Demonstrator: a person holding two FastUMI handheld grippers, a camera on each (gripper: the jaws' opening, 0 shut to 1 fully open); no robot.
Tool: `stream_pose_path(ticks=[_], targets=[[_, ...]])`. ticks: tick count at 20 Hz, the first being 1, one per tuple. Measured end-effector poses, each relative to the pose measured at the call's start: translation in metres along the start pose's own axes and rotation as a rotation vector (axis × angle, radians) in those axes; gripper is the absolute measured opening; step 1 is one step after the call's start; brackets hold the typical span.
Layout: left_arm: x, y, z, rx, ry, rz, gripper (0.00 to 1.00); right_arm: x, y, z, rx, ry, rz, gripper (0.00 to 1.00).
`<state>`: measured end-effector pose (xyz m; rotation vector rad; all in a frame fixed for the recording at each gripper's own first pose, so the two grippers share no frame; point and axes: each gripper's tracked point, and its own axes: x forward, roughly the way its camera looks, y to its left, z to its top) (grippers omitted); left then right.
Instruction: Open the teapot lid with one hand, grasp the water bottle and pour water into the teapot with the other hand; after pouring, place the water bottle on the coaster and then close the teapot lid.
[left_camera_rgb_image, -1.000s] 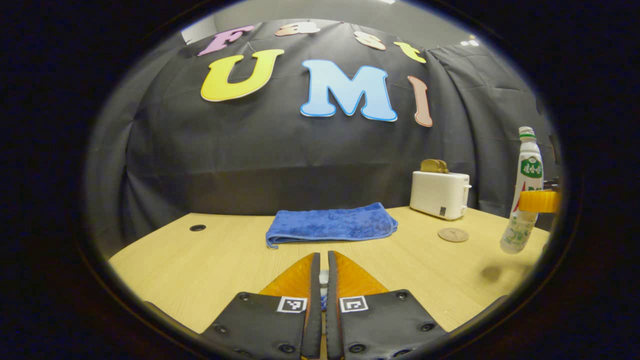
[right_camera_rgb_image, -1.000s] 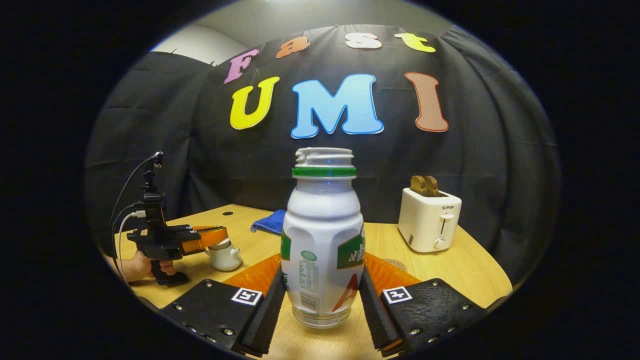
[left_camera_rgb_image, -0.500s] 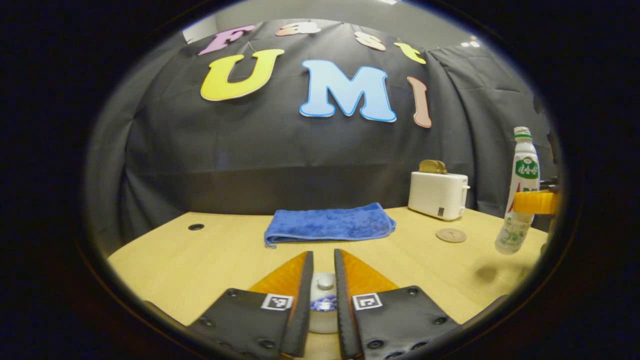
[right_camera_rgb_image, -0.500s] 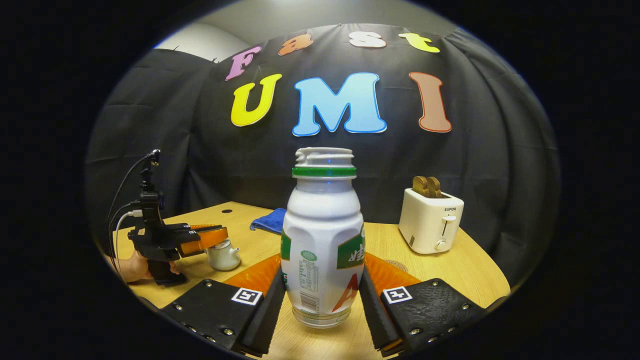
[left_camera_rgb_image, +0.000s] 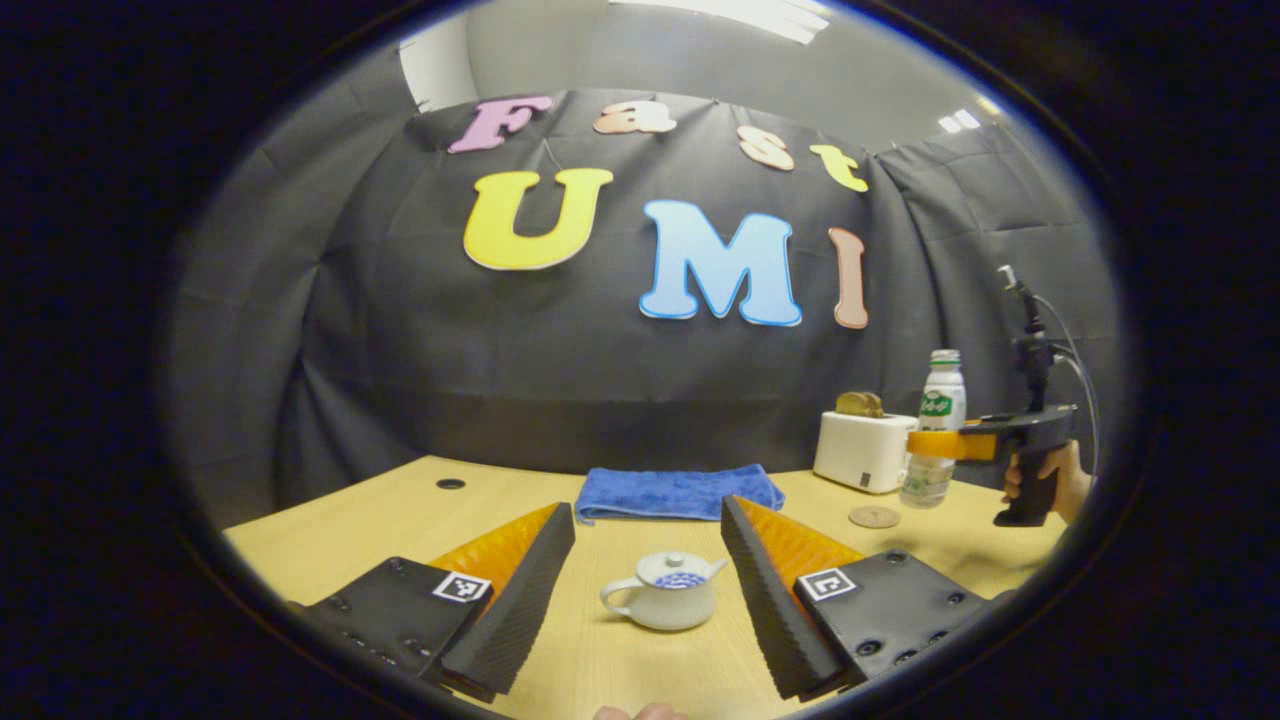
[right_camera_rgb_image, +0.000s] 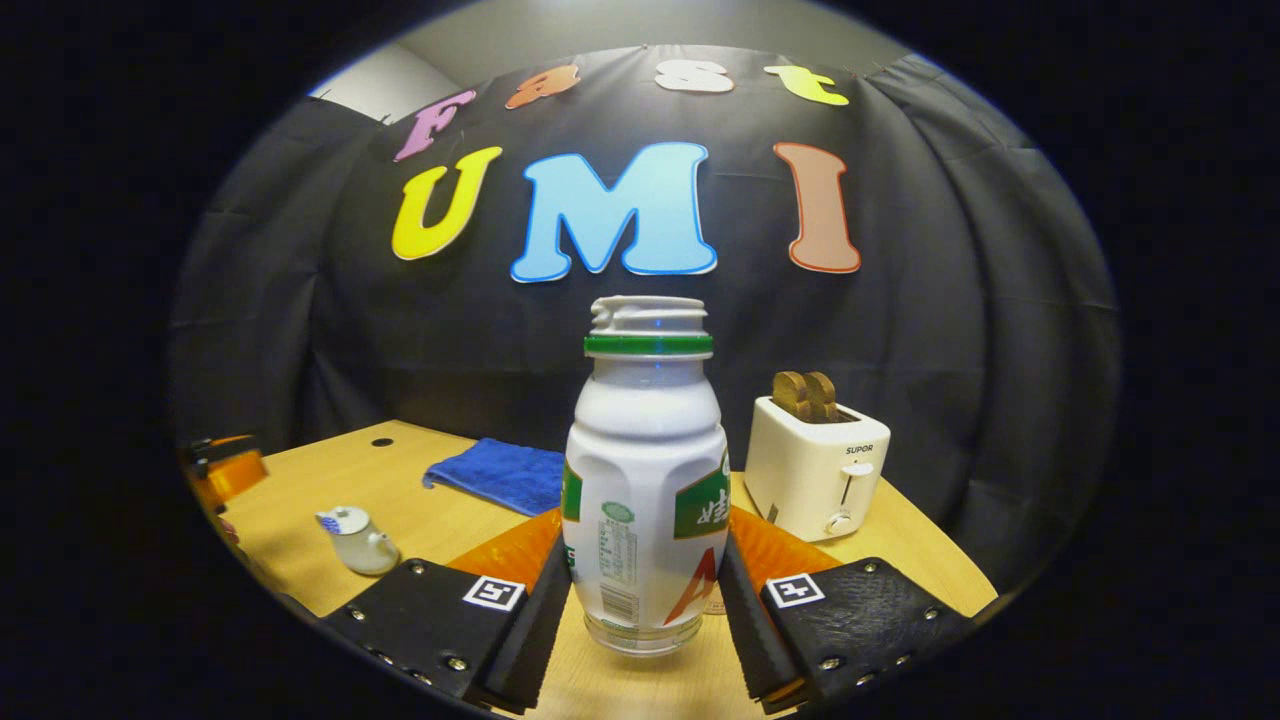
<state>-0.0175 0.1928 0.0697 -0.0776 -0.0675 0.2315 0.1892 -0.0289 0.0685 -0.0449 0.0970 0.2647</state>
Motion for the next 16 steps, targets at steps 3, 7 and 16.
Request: stream_pose_path(ticks=[3, 7, 16], targets=[[-0.050, 0.014, 0.028, -0.016, -0.058, 0.018, 0.99, 0.036, -0.029, -0.015, 0.029, 0.023, -0.085, 0.73], [-0.085, 0.029, 0.049, 0.009, -0.124, 0.048, 0.99, 0.067, -0.044, -0.035, 0.048, 0.047, -0.149, 0.73], [-0.065, 0.020, 0.012, -0.034, -0.045, 0.019, 0.99, 0.092, -0.062, -0.057, 0.093, 0.076, -0.202, 0.73]])
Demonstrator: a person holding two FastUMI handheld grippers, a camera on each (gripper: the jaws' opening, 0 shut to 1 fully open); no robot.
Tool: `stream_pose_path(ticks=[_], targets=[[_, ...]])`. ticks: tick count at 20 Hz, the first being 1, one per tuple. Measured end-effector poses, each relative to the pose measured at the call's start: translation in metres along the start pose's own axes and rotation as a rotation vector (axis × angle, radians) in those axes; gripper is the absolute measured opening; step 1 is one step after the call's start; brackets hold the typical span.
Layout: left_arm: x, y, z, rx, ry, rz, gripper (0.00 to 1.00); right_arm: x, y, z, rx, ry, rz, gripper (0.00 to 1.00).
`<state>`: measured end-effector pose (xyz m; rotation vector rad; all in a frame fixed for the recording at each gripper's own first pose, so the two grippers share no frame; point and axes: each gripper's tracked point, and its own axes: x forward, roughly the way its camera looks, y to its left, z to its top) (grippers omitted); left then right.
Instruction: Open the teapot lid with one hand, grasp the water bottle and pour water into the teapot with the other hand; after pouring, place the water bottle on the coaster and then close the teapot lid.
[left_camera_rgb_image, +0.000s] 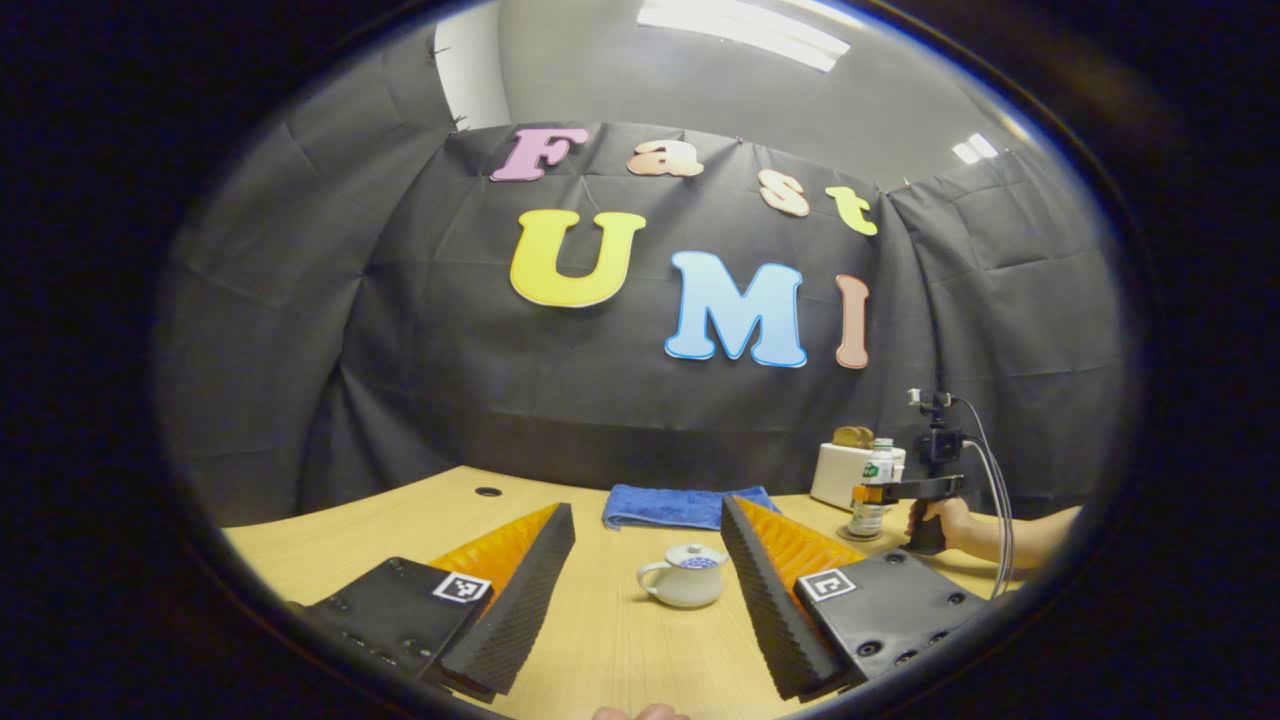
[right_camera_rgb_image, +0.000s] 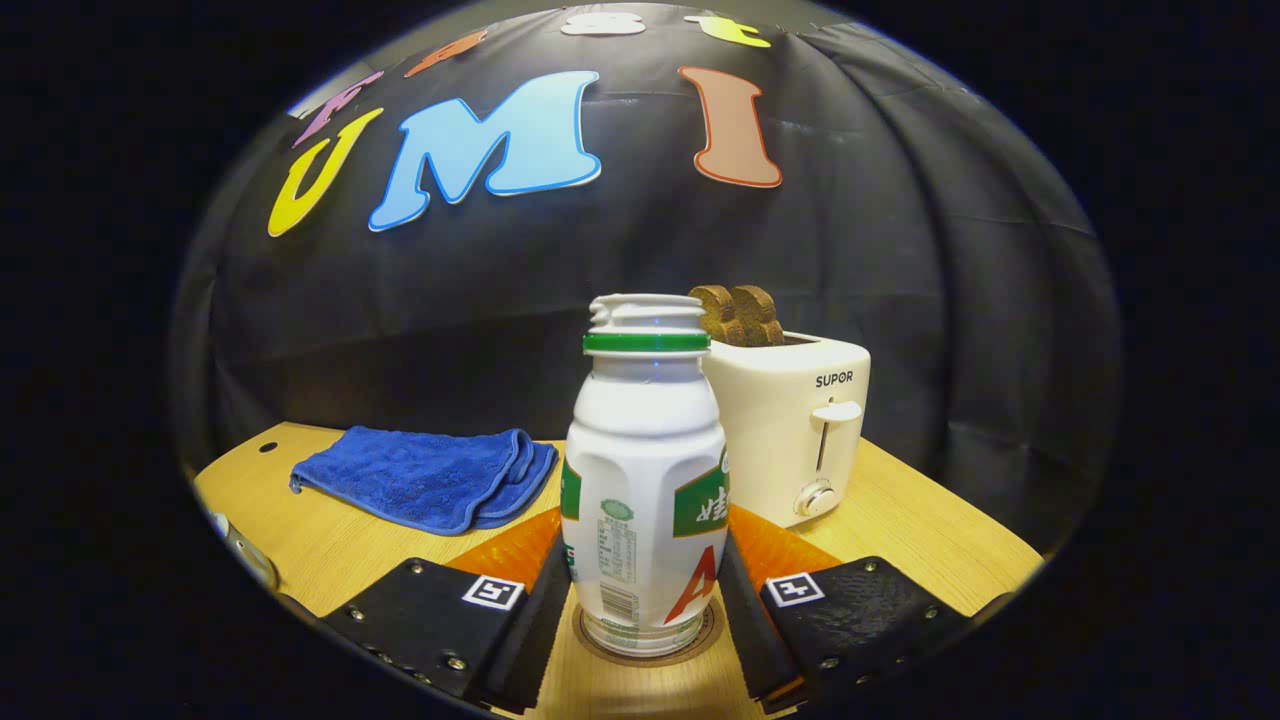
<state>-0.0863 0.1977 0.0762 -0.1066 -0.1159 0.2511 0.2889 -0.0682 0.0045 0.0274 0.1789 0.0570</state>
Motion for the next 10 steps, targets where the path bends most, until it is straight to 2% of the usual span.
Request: stream_pose_path(ticks=[9, 10], targets=[[-0.001, -0.012, 0.001, 0.036, -0.002, -0.015, 0.99, 0.001, -0.003, -0.015, -0.030, -0.007, 0.002, 0.74], [-0.001, -0.012, 0.001, 0.037, -0.003, -0.015, 0.99, 0.002, -0.004, -0.014, -0.040, -0.025, -0.008, 0.80]])
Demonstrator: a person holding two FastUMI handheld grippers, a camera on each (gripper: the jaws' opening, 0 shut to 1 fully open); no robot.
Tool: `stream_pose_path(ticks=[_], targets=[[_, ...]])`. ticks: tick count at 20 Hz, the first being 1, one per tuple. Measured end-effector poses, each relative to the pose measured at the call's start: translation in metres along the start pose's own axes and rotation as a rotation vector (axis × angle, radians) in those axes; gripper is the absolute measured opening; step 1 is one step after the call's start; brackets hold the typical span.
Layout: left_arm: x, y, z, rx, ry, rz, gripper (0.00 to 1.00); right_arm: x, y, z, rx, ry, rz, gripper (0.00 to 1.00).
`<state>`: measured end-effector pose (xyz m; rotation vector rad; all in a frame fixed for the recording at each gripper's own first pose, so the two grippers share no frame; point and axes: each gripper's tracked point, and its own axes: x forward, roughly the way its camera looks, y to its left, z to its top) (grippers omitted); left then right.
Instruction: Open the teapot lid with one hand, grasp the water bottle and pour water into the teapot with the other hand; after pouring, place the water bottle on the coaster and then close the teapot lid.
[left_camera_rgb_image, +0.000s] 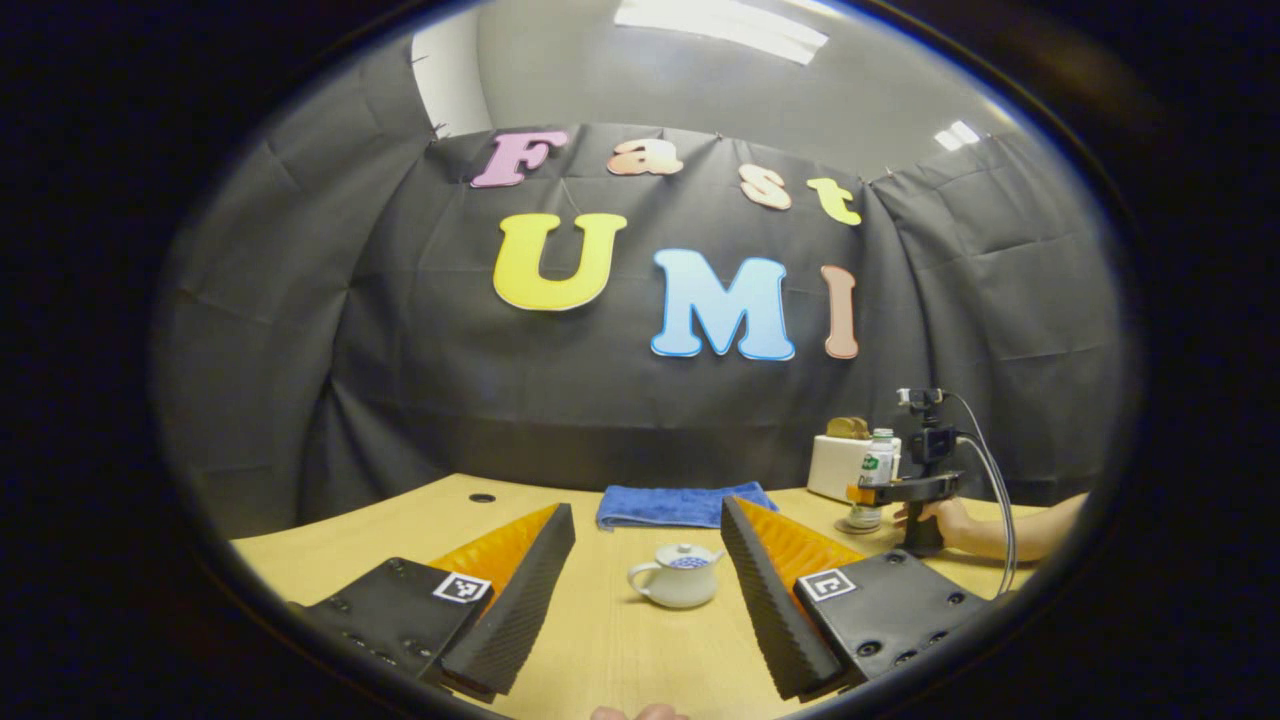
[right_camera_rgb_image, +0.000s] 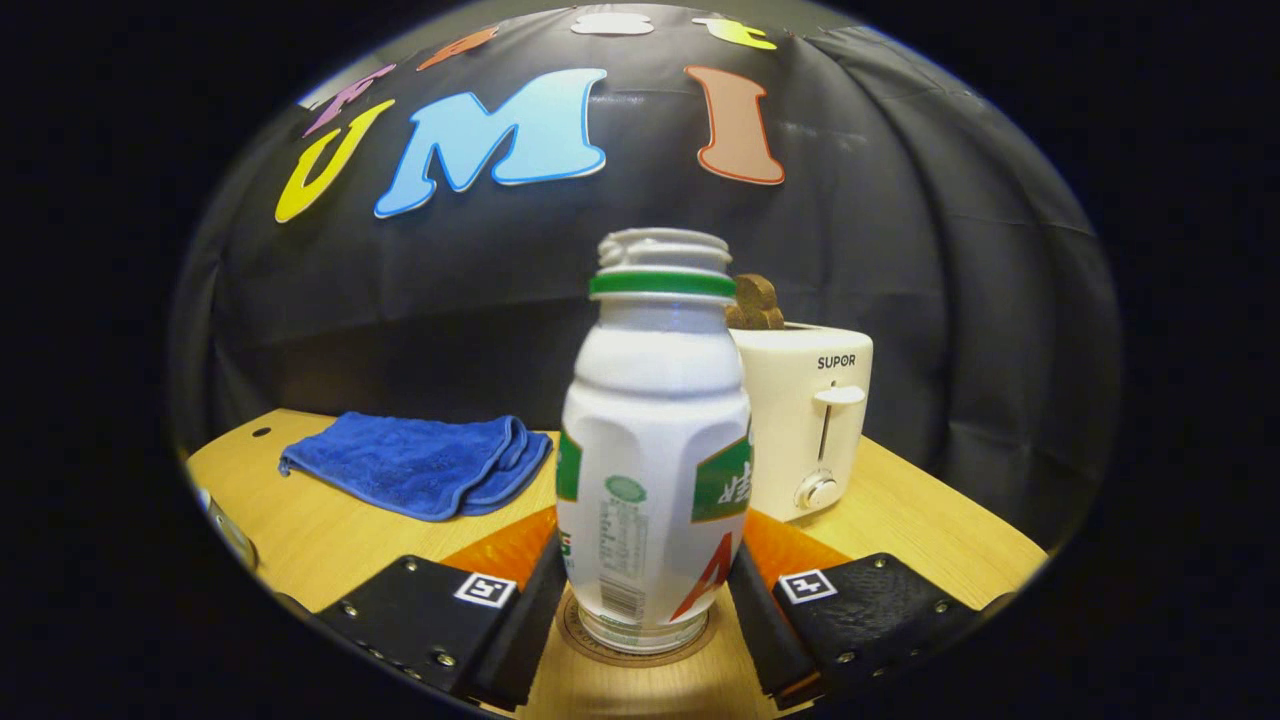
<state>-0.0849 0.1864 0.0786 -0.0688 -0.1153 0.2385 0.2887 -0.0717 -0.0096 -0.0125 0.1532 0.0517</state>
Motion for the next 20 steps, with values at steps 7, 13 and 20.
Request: stream_pose_path(ticks=[7, 13, 20], targets=[[0.006, -0.001, -0.005, -0.007, 0.001, -0.011, 0.99, -0.005, -0.003, 0.023, -0.082, -0.057, -0.045, 0.80], [0.009, -0.008, -0.013, -0.017, 0.013, -0.004, 0.99, -0.043, 0.005, 0.064, -0.115, -0.151, -0.046, 0.95], [0.037, -0.059, -0.047, -0.037, 0.047, 0.006, 0.99, -0.214, 0.061, 0.057, -0.072, -0.202, 0.046, 0.95]])
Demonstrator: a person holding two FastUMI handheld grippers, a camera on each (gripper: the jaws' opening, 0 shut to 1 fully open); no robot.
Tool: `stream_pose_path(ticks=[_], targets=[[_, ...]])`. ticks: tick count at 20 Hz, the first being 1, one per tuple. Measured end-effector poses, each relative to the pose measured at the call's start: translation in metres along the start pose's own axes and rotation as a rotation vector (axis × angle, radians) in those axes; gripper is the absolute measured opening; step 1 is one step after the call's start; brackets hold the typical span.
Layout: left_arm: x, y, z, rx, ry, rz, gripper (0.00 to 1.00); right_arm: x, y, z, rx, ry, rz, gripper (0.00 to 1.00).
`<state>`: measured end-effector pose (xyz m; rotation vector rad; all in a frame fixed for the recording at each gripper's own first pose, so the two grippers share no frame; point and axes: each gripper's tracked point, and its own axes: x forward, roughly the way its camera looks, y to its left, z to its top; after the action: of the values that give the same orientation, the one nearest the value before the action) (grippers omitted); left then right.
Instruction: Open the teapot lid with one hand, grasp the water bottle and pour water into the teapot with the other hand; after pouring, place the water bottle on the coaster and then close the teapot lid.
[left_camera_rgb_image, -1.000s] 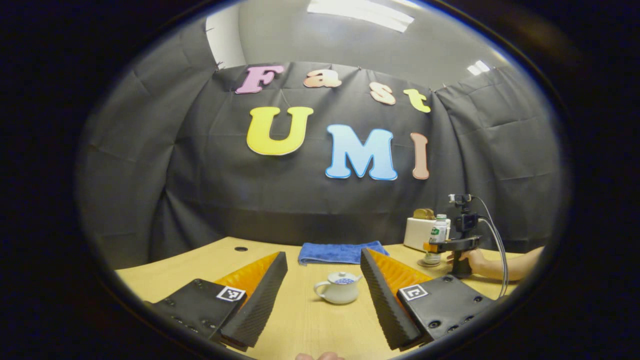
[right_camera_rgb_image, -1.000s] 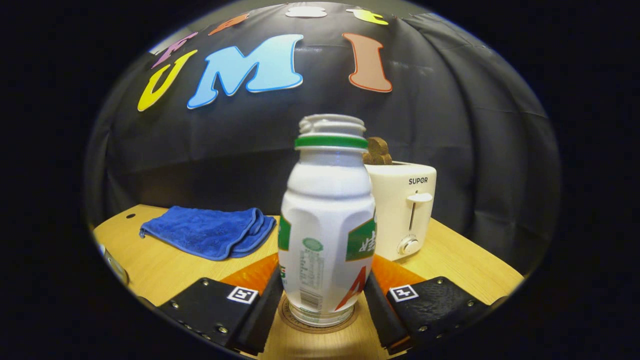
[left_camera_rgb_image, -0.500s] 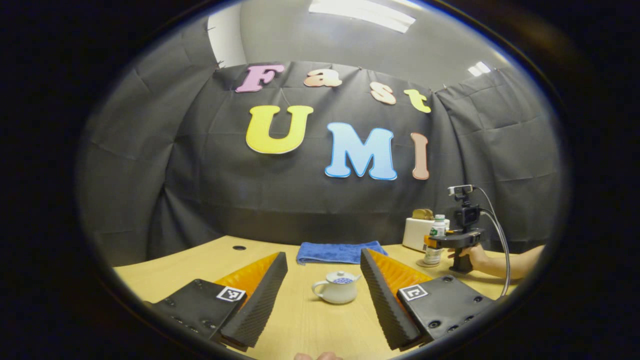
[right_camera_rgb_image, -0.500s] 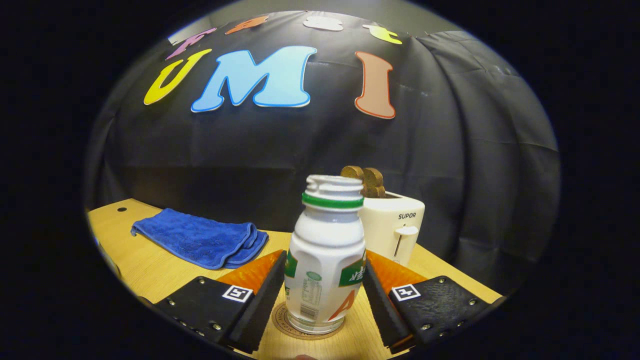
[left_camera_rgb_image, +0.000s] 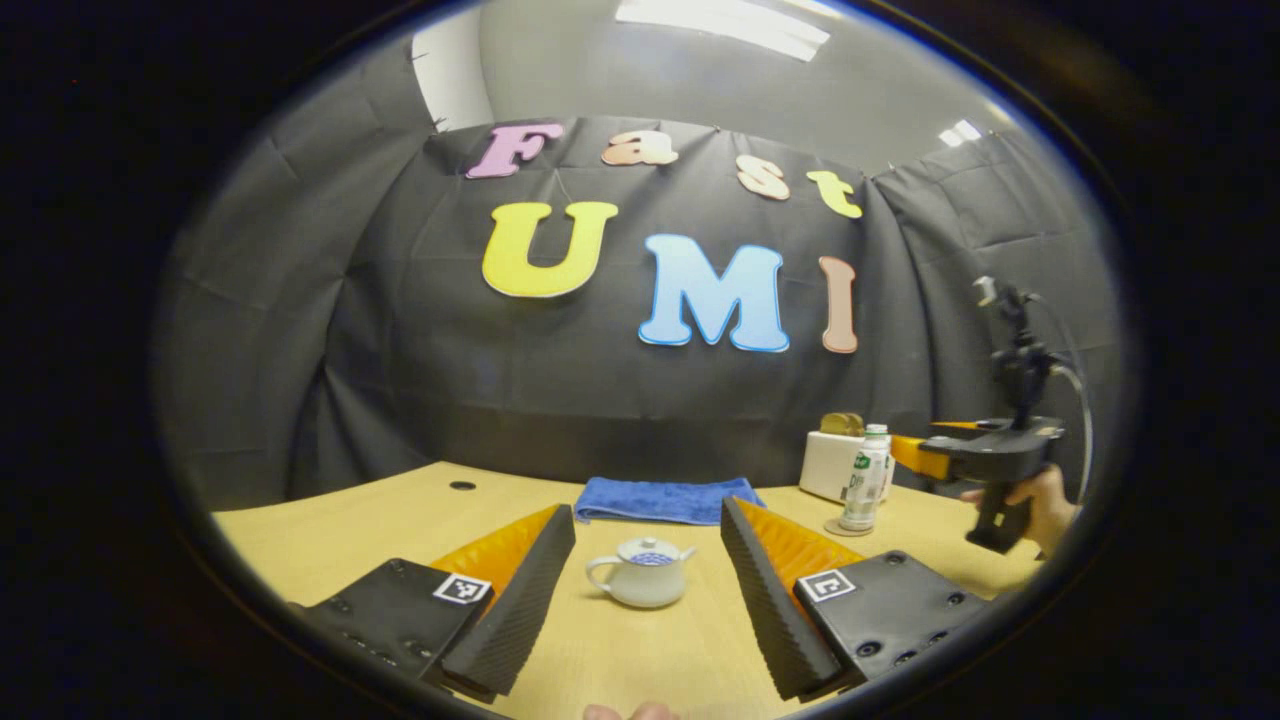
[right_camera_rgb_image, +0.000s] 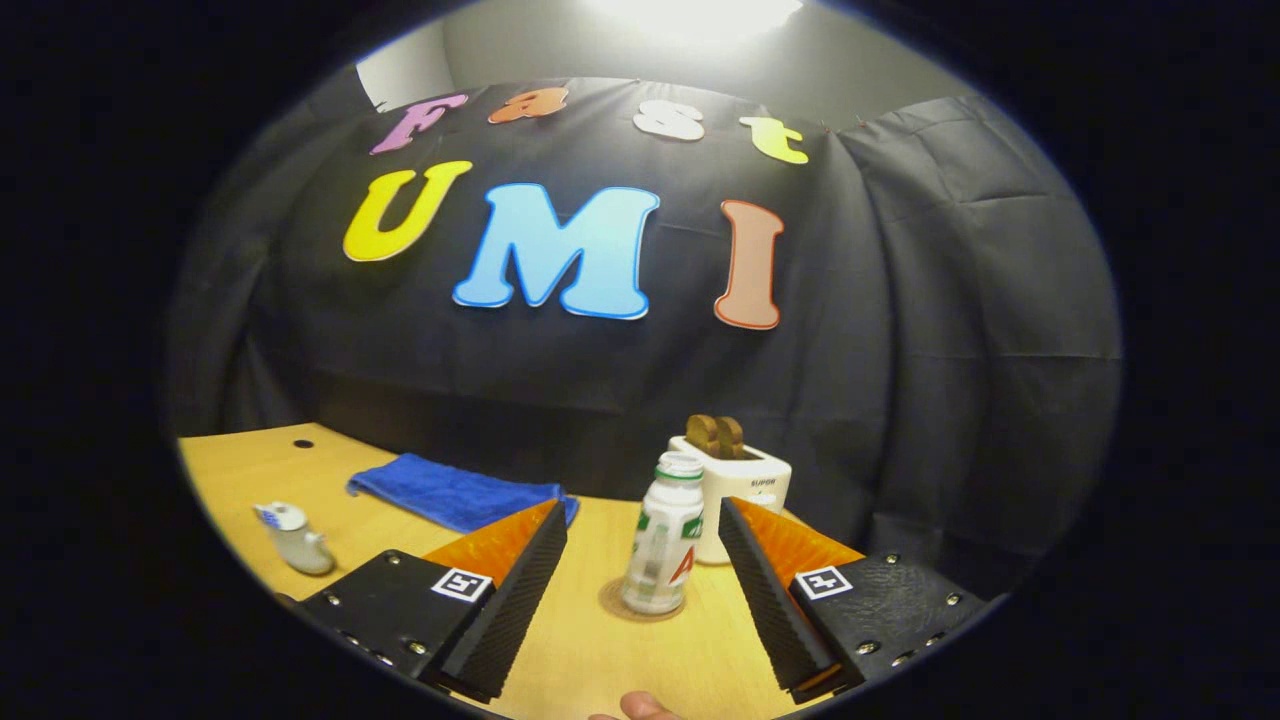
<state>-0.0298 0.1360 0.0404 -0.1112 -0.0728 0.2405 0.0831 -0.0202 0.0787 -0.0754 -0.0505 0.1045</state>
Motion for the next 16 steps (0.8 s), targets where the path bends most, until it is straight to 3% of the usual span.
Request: stream_pose_path(ticks=[1, 4, 8, 10, 11, 16], targets=[[0.008, -0.015, -0.017, -0.030, 0.042, -0.014, 0.99, -0.021, 0.020, -0.007, 0.036, -0.001, 0.037, 0.95], [0.014, -0.032, -0.055, -0.050, 0.116, 0.011, 0.99, -0.067, 0.046, -0.028, 0.055, -0.005, 0.047, 0.95], [-0.007, -0.041, -0.046, 0.014, 0.072, 0.048, 0.99, -0.075, 0.067, -0.056, 0.077, 0.028, 0.075, 0.95], [-0.008, -0.048, -0.052, 0.094, 0.064, 0.066, 0.99, -0.079, 0.074, -0.080, 0.073, 0.087, 0.087, 0.95], [-0.004, -0.055, -0.042, 0.155, 0.071, 0.076, 0.99, -0.083, 0.071, -0.068, 0.053, 0.038, 0.072, 0.95], [-0.003, -0.064, -0.052, 0.132, 0.067, 0.065, 1.00, -0.076, 0.069, -0.073, 0.068, 0.047, 0.039, 0.95]])
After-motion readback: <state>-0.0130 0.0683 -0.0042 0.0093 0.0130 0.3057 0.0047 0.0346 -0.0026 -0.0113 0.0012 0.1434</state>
